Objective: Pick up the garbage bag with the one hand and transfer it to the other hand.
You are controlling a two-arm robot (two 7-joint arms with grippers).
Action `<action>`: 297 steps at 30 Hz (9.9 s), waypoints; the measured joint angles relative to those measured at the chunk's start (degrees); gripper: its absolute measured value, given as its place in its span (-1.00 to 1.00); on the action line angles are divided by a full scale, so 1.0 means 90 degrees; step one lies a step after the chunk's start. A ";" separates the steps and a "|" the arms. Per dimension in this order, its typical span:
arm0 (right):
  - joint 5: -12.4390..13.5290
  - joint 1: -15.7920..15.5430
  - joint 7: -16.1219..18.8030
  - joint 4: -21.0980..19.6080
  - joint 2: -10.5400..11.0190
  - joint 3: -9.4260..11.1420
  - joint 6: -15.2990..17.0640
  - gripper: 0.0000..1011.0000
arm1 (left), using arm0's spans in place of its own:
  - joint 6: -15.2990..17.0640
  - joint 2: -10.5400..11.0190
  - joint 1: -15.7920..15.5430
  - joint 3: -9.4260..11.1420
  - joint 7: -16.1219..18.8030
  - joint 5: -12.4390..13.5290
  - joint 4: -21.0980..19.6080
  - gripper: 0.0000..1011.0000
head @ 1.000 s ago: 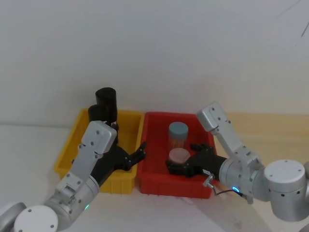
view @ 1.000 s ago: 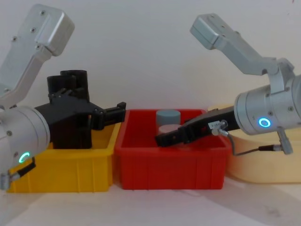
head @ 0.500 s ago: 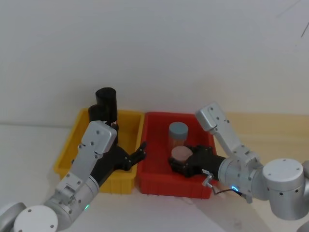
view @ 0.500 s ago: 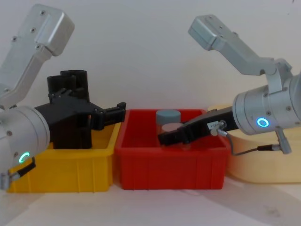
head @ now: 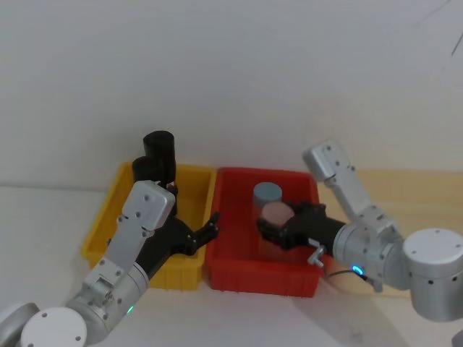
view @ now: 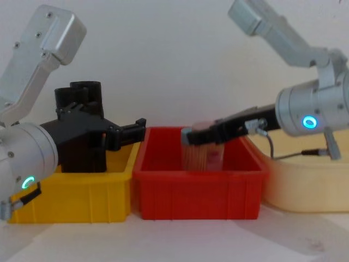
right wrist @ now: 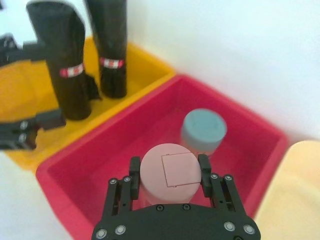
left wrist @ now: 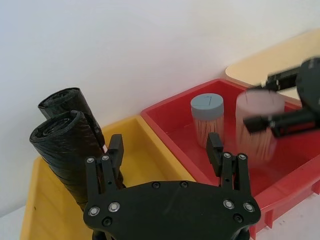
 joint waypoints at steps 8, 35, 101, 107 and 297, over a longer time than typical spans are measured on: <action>0.0027 0.0006 -0.0218 -0.0365 0.0018 0.0338 -0.0070 0.33 | 0.0000 0.0000 0.0000 0.0000 0.0000 0.0000 0.0000 0.98; -0.0136 -0.0457 -0.1207 -0.1367 0.0472 0.1701 0.0452 0.32 | 0.0000 0.0000 0.0000 0.0000 0.0000 0.0000 0.0000 0.98; -0.0355 -0.0838 -0.1232 -0.1158 0.0638 0.1776 0.0721 0.98 | 0.0632 0.0249 0.0228 -0.0316 -0.0222 -0.0242 -0.0644 0.98; -0.0355 -0.0838 -0.1233 -0.1158 0.0638 0.1777 0.0720 0.98 | 0.0929 0.0313 0.0494 -0.0538 -0.0012 -0.0292 -0.0868 0.98; 0.0956 0.0123 0.0723 0.0296 0.0106 0.1328 0.0267 0.98 | 0.1072 -0.1782 -0.3578 0.0467 -0.3567 -0.1627 0.3436 -0.20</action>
